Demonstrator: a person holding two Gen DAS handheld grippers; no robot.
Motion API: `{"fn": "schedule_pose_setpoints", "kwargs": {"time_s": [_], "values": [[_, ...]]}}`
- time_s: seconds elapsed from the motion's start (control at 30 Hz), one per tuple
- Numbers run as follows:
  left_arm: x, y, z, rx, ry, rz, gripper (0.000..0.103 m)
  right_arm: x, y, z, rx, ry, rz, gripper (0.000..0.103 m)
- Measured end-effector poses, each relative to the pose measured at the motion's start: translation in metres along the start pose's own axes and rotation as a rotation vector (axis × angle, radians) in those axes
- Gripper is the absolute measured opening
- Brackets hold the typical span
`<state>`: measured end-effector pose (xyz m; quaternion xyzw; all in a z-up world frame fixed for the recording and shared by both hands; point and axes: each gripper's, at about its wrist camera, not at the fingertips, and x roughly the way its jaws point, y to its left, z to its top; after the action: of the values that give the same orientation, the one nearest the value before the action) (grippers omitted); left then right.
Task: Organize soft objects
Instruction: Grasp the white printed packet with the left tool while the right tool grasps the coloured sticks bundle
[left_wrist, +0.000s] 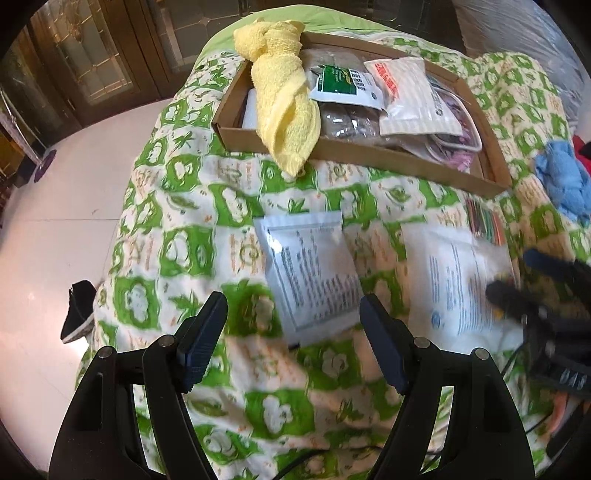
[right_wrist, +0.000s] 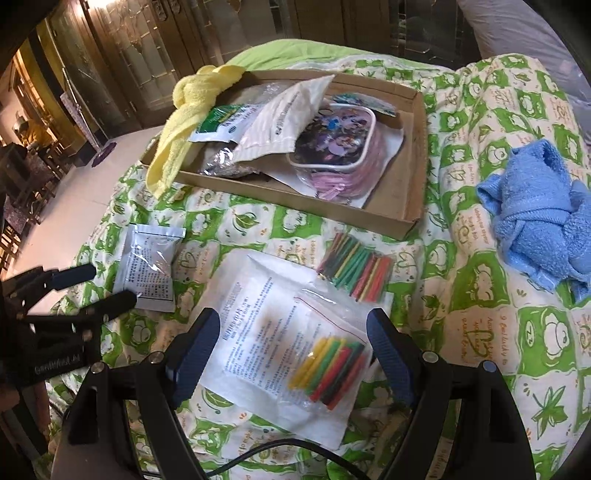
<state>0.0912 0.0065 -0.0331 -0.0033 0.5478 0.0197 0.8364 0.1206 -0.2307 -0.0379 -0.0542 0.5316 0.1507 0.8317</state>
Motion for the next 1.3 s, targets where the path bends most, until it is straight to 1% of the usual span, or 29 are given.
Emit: {"fn": "schedule_pose_setpoints", "kwargs": {"time_s": [0.1,0.2,0.27,0.37,0.47,0.57,0.63,0.7,0.73,0.77,0.87,1.0,1.1,1.17,1.23,1.3], "values": [[0.004,-0.002,0.011,-0.003,0.004,0.005,0.075,0.001,-0.001,-0.001,-0.007,0.054,0.014,0.082],[0.014,-0.007,0.020,0.007,0.026,0.019,0.075,0.003,-0.002,-0.003,0.009,0.099,0.074,0.082],[0.026,-0.009,0.026,0.013,0.055,0.035,0.075,0.005,-0.002,-0.004,0.019,0.112,0.094,0.082],[0.040,-0.010,0.032,0.010,0.085,0.038,0.075,0.007,-0.002,-0.006,0.022,0.117,0.085,0.082],[0.047,-0.014,0.033,0.007,0.090,0.035,0.078,0.009,-0.008,-0.004,0.058,0.131,0.111,0.082],[0.047,-0.017,0.028,0.020,0.073,0.034,0.078,0.006,-0.020,0.003,0.107,0.149,0.161,0.082],[0.045,-0.016,0.023,0.027,0.062,0.020,0.077,0.001,-0.031,0.009,0.142,0.149,0.175,0.082],[0.043,-0.014,0.017,0.034,0.054,-0.001,0.064,-0.005,-0.038,0.016,0.151,0.145,0.159,0.082],[0.041,-0.013,0.014,0.038,0.049,-0.017,0.060,-0.007,-0.041,0.019,0.151,0.148,0.155,0.082],[0.038,-0.012,0.009,0.043,0.045,-0.028,0.053,-0.008,-0.045,0.022,0.156,0.157,0.161,0.082],[0.029,-0.004,-0.004,0.039,0.043,-0.078,0.043,-0.010,-0.058,0.028,0.188,0.196,0.190,0.082],[0.022,0.009,-0.025,-0.004,0.047,-0.150,0.043,-0.004,-0.065,0.034,0.194,0.224,0.175,0.082],[0.019,0.018,-0.040,-0.021,0.042,-0.191,0.043,0.006,-0.063,0.039,0.185,0.231,0.168,0.082],[0.017,0.027,-0.048,-0.050,0.033,-0.225,0.043,0.016,-0.059,0.044,0.185,0.236,0.155,0.082],[0.016,0.033,-0.052,-0.056,0.028,-0.238,0.044,0.023,-0.054,0.047,0.188,0.232,0.153,0.082],[0.013,0.032,-0.054,-0.035,0.022,-0.223,0.048,0.033,-0.050,0.050,0.196,0.227,0.137,0.081]]}}
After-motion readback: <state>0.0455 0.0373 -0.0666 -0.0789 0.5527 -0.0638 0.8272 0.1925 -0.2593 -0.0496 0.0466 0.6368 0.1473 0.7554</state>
